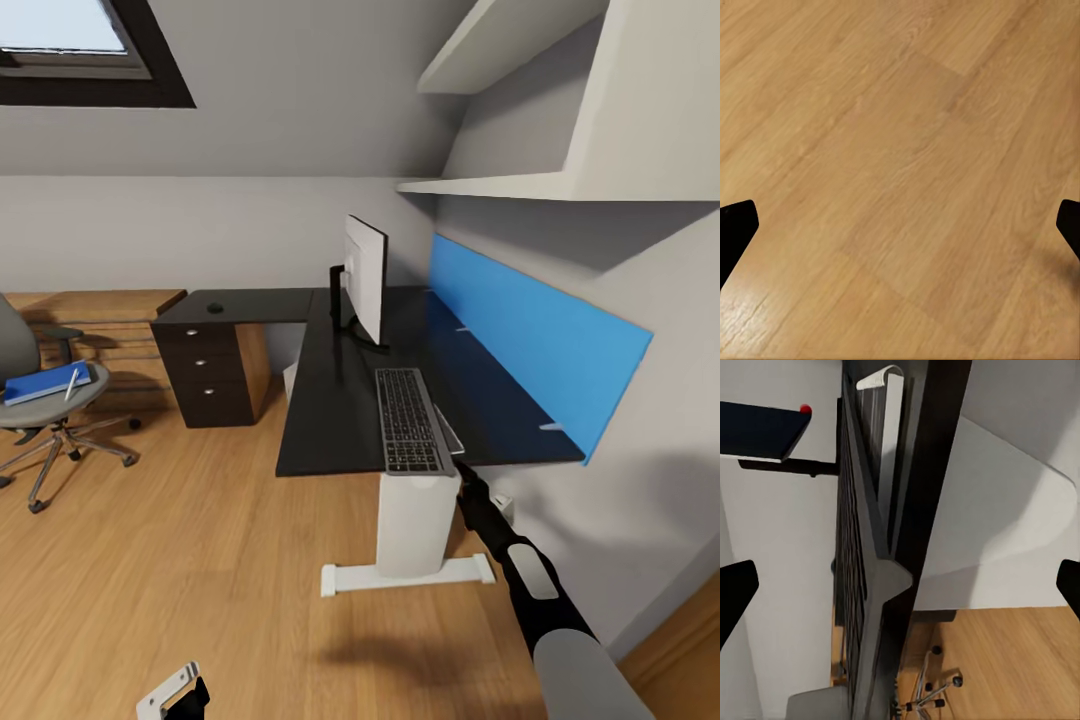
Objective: In the bedroom, organize the workspace by keeping the computer under the desk, ensuring the monitor is on the desk, placing the keyboard on the desk next to the monitor, placing the mouse on the desk next to the keyboard, moving the folder from the swivel chair onto the desk next to the mouse, stacking the notebook on top of the folder with the pen on top of the notebook, and positioning the swivel chair next to the desk.
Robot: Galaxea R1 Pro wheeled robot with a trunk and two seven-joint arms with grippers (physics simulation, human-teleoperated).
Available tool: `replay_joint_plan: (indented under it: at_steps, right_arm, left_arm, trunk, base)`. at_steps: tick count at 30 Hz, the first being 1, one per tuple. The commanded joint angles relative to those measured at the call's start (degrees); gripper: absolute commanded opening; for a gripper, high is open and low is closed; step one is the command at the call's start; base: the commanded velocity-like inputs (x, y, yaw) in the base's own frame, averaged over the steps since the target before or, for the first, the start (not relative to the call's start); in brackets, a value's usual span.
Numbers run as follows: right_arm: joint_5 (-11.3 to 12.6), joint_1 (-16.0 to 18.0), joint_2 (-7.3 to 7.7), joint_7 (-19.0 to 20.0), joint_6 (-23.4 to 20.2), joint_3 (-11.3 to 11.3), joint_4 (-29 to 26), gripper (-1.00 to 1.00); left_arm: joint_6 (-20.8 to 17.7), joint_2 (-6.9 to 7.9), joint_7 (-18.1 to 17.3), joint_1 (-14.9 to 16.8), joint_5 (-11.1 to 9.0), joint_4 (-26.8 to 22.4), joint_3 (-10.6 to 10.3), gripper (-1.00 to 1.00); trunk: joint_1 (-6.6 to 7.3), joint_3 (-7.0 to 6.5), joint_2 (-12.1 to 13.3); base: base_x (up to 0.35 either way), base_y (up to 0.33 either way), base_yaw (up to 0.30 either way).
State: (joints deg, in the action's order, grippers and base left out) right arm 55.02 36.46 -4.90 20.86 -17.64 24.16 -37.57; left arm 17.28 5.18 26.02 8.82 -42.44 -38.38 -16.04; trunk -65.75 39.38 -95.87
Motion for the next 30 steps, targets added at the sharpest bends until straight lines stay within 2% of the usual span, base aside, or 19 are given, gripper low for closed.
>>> replay_joint_plan:
  at_steps: [1, 16, 17, 18, 21, 30]
  right_arm:
    - [0.42, 0.05, -0.03, 0.09, -0.56, 0.40, -0.03, 1.00]
    - [0.95, 0.03, 0.37, 0.06, -0.50, 0.84, -0.34, 1.00]
    - [0.99, 0.04, 0.51, 0.06, -0.51, 0.99, -0.37, 1.00]
    - [1.15, 0.05, 1.52, 0.06, -0.54, 2.07, -0.43, 1.00]
    - [1.25, 0.03, 2.38, 0.06, -0.55, 3.07, -0.51, 1.00]
    - [1.27, 0.03, 2.83, 0.05, -0.55, 3.61, -0.51, 1.00]
  left_arm:
    - [0.40, 0.10, 0.35, 0.05, -0.59, -0.03, -0.48, 1.00]
    - [0.37, 0.10, 0.35, 0.05, -0.62, -0.03, -0.48, 1.00]
    - [0.36, 0.08, 0.35, 0.05, -0.62, -0.03, -0.48, 1.00]
    - [0.32, 0.04, 0.35, 0.05, -0.64, 0.02, -0.55, 1.00]
    - [0.29, 0.02, 0.35, 0.05, -0.67, 0.05, -0.63, 1.00]
    - [0.22, 0.01, 0.35, 0.05, -0.71, 0.06, -0.82, 1.00]
  trunk:
    - [0.00, 0.05, -0.03]
    - [0.00, 0.05, -0.03]
    - [0.00, 0.05, -0.03]
    - [0.00, 0.05, -0.03]
    - [0.00, 0.05, -0.03]
    - [0.00, 0.05, -0.03]
  base:
    - [0.057, 0.044, 0.000]
    - [0.010, 0.008, 0.000]
    - [0.000, 0.000, 0.000]
    - [0.000, 0.000, 0.000]
    - [0.000, 0.000, 0.000]
    - [0.000, 0.000, 0.000]
